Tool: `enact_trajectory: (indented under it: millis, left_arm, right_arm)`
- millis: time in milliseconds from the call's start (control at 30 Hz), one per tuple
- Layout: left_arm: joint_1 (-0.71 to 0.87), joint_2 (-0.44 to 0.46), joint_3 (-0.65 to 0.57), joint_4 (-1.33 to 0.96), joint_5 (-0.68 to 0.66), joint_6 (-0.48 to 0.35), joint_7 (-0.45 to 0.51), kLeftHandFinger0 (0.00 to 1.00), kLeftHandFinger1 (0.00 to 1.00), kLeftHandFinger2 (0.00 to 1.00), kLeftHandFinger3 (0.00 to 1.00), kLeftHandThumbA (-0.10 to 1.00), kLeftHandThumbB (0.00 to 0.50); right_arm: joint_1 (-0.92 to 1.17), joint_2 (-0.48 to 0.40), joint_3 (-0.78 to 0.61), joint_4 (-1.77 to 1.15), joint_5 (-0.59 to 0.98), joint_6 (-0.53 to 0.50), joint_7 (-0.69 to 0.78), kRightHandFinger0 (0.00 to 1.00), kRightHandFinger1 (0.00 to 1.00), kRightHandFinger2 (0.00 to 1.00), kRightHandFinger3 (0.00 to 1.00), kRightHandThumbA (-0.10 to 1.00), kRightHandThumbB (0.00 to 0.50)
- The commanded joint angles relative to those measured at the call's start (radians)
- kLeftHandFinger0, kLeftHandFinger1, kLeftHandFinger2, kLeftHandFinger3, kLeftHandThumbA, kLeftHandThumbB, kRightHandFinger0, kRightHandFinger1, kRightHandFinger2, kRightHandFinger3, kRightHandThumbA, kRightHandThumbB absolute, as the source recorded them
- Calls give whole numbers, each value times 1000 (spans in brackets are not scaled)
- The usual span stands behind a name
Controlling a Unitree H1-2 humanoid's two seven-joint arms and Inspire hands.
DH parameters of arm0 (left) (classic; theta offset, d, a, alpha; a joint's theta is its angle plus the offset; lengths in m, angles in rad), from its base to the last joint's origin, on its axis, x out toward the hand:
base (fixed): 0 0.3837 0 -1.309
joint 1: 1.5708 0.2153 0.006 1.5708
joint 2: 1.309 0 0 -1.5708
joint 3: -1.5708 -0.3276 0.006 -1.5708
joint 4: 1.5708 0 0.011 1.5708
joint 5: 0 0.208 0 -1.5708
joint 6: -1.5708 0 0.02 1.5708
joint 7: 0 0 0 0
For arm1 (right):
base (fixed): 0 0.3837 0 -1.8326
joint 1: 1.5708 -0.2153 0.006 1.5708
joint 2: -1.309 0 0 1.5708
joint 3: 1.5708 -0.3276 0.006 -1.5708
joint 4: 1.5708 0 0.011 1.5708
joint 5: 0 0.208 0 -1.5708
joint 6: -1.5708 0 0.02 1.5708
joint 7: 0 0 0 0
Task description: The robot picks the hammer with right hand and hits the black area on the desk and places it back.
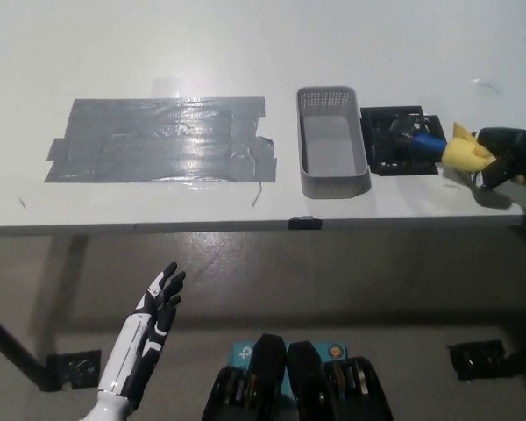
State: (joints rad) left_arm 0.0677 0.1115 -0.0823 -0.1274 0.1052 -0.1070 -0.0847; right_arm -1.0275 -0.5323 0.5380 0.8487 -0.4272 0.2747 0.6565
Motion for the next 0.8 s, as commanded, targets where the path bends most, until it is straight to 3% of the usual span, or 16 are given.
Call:
enact_trajectory:
  millis: [0,67,133,167,333,500,533,600,667,700,733,767]
  left_arm:
    - [-4,11,7,-31,-3,-16,-3,1000,1000,1000,1000,965,10]
    - [-5,11,8,-32,-8,-14,-4,1000,1000,1000,1000,965,13]
    - [-5,11,8,-32,-8,-14,-4,1000,1000,1000,1000,966,13]
    - [-6,10,8,-31,-10,-12,-5,1000,1000,1000,1000,962,17]
    - [1,7,11,-32,-7,-18,0,1000,1000,1000,1000,955,3]
    - [16,-5,4,-35,-6,-15,2,1000,1000,1000,1000,956,8]
    - [12,-4,5,-32,-6,-22,3,1000,1000,1000,1000,953,4]
    - [-3,-5,9,-22,-10,-25,4,1000,1000,1000,1000,955,3]
    - [2,-7,9,-19,-8,-29,7,1000,1000,1000,1000,959,8]
    - [-2,-6,10,-15,-6,-35,9,1000,1000,1000,1000,964,2]
    - [1,-4,11,-18,-7,-34,8,1000,1000,1000,1000,966,2]
    - [12,-5,10,-25,-8,-32,7,1000,1000,1000,1000,967,4]
  right_arm:
    - [-16,-18,-45,18,25,-19,16,1,581,924,375,-100,128]
    - [-18,-22,-98,-7,49,-14,3,71,616,984,676,-100,136]
    - [-17,-20,-109,-7,40,-16,7,103,616,984,808,-100,137]
    - [-31,-23,-156,-3,72,-61,-30,89,572,941,1000,-100,133]
    - [-68,30,-298,113,125,-120,-152,180,662,971,1000,-100,92]
    - [-62,74,-377,135,129,-72,-246,160,642,945,982,-100,109]
    - [-68,88,-393,180,134,-97,-279,158,628,915,910,-100,124]
    - [-81,101,-417,233,142,-125,-311,151,616,902,899,-100,124]
    - [-87,119,-426,271,133,-126,-369,212,657,935,921,-100,146]
    - [-92,128,-422,292,120,-135,-406,300,750,1000,1000,-70,133]
    - [-86,141,-418,297,107,-129,-450,451,862,1000,1000,127,99]
    - [-72,154,-440,287,124,-116,-472,487,919,1000,1000,451,158]
